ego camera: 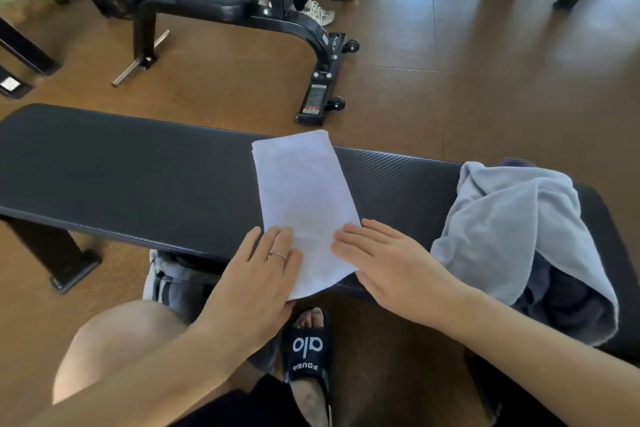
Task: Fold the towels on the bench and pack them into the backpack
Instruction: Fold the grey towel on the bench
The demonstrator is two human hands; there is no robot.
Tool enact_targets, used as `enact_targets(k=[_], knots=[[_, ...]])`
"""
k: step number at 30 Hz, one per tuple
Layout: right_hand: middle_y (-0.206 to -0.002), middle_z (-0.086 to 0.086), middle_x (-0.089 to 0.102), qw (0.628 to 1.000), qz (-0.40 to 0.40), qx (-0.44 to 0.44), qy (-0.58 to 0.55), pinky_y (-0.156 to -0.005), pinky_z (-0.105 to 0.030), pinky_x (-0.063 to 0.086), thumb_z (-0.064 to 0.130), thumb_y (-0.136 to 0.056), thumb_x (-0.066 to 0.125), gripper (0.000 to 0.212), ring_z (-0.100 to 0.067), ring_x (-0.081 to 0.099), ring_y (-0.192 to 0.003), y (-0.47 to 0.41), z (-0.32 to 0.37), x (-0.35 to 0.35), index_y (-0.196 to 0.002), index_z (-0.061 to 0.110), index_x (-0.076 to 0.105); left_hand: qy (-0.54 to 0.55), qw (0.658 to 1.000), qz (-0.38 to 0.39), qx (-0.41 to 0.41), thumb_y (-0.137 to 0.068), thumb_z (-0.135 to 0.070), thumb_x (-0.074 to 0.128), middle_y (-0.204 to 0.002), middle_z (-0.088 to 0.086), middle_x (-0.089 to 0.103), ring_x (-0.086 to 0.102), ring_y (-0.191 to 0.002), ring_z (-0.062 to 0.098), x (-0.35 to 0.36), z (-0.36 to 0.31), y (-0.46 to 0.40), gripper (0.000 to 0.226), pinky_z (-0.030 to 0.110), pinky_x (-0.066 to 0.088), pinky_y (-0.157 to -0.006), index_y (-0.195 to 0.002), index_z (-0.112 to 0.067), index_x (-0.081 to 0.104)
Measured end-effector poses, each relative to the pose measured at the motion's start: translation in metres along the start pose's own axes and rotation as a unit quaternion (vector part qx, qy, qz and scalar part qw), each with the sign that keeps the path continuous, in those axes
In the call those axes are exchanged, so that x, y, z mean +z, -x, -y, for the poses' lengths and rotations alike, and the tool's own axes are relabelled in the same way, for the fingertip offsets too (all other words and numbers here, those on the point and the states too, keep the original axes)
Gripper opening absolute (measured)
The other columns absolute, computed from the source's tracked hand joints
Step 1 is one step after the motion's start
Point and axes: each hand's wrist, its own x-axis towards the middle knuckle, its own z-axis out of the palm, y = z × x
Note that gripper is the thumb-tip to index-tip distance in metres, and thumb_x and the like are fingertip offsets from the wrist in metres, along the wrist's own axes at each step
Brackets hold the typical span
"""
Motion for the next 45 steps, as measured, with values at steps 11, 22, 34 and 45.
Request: enact_targets(k=[11,22,34,45], knots=[[-0.112,0.012,0.068,0.981,0.054,0.096,-0.162,-0.100,-0.025,0.049,0.029,-0.101,0.049,0.025,-0.007,0.063,-0.099,-0.020,-0.012,-0.021,-0.123,0.031,0.060,0.183,0.981,-0.063,0.028,-0.096,-0.026,0.047,-0.098,-0.007,0.056,0.058,-0.075,0.015,-0.016,0.020,0.000,0.004,0.027,0.044,-0.066,-0.098,-0.023,0.048],[-0.074,0.012,0.050,0.902,0.014,0.309,-0.302,-0.063,-0.016,0.033,0.042,-0.104,0.040,0.031,-0.009,0.053,-0.070,-0.060,-0.018,-0.017,-0.076,0.029,0.042,0.496,0.853,0.050,-0.152,-0.103,-0.049,0.042,-0.071,-0.004,0.048,0.045,-0.067,0.006,-0.018,0.070,-0.031,0.044,0.030,0.037,-0.070,-0.081,-0.012,0.052],[-0.103,0.002,0.067,0.908,-0.133,0.365,-0.157,-0.092,-0.032,0.048,0.037,-0.102,0.045,0.025,-0.011,0.055,-0.077,-0.068,0.001,0.021,-0.118,0.020,0.052,0.481,0.846,-0.055,-0.225,-0.102,-0.038,0.048,-0.068,-0.001,0.047,0.039,-0.059,0.011,-0.002,0.055,-0.045,0.031,0.025,0.033,-0.055,-0.085,-0.011,0.052],[-0.119,-0.009,0.051,0.954,-0.132,0.266,-0.035,-0.077,-0.030,0.056,0.022,-0.093,0.064,0.021,-0.019,0.055,-0.090,-0.070,-0.002,0.022,-0.113,0.022,0.060,0.190,0.948,-0.125,-0.220,-0.097,-0.036,0.060,-0.087,-0.005,0.057,0.057,-0.068,0.019,-0.004,0.044,-0.053,0.029,0.032,0.046,-0.062,-0.113,-0.018,0.044]])
